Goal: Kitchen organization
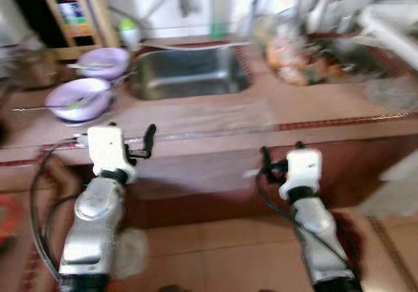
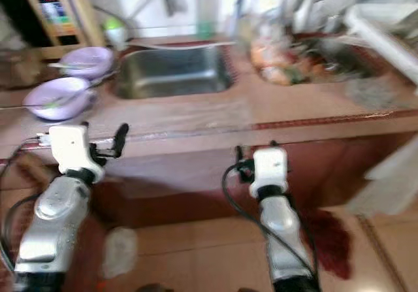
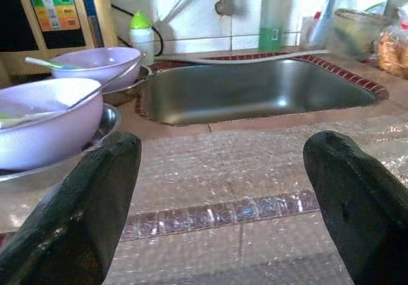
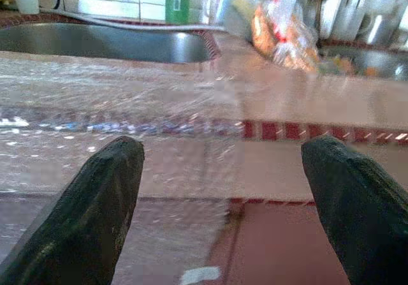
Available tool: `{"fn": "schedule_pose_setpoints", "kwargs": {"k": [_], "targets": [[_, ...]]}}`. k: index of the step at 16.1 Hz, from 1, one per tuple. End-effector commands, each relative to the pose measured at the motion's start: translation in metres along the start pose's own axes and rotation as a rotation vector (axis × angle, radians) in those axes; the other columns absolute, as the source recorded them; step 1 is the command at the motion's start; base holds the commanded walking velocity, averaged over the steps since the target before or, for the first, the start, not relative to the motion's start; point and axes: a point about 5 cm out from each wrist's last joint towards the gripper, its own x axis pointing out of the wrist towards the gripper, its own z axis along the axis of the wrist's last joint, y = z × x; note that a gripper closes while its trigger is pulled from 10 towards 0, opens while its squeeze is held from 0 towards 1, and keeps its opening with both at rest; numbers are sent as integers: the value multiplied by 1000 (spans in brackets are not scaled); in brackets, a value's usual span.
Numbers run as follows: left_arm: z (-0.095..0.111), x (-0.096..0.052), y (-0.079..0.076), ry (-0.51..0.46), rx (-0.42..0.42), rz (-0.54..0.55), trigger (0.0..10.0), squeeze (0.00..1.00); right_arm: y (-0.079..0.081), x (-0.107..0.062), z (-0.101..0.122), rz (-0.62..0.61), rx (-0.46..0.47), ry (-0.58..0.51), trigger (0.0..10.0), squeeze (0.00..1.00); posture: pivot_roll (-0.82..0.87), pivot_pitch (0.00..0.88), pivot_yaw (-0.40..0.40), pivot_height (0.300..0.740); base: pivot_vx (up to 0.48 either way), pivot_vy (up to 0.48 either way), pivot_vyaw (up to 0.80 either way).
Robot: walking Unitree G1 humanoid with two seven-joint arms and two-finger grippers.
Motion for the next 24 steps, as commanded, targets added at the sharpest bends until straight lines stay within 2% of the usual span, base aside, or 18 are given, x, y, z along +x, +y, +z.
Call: {"fn": "schedule_pose_setpoints", "kwargs": {"k": [1,3,5,8,11,13,16,19,22,24], "targets": [[6,2,-4,-28,15,-3,10000,0,-4,1,-3,-21,19,25,10000,0,-23,0,77,740,0,0,0],[9,3,-3,-41,18,2,10000,0,1,-1,-1,32,42,16,10000,0,-21,0,74,740,0,0,0],[8,3,-3,-41,16,7,10000,0,4,-1,3,65,4,-22,10000,0,-20,0,69,740,0,0,0],[7,3,-6,-41,11,9,10000,0,6,1,6,83,1,-33,10000,0,-20,0,59,740,255,0,790],[-6,3,-7,-10,1,15,10000,0,2,8,11,71,-9,-53,10000,0,-15,0,35,740,392,0,0],[-17,2,-8,33,0,19,10000,0,2,14,16,78,-23,-64,10000,0,-7,0,-4,740,0,0,0],[-23,0,-11,34,-3,33,10000,0,4,19,18,110,-50,-54,10000,0,11,0,-71,740,0,0,0],[-22,-5,-8,23,-7,55,10000,0,6,20,15,127,-49,-42,10000,0,27,0,-69,740,0,0,0],[-25,-12,-4,25,5,86,10000,0,6,14,11,133,-39,-38,10000,0,6,0,-31,740,0,0,0],[-27,-12,-5,35,20,81,10000,0,-2,11,6,67,-15,-27,10000,0,-19,0,1,740,0,0,0]]}}
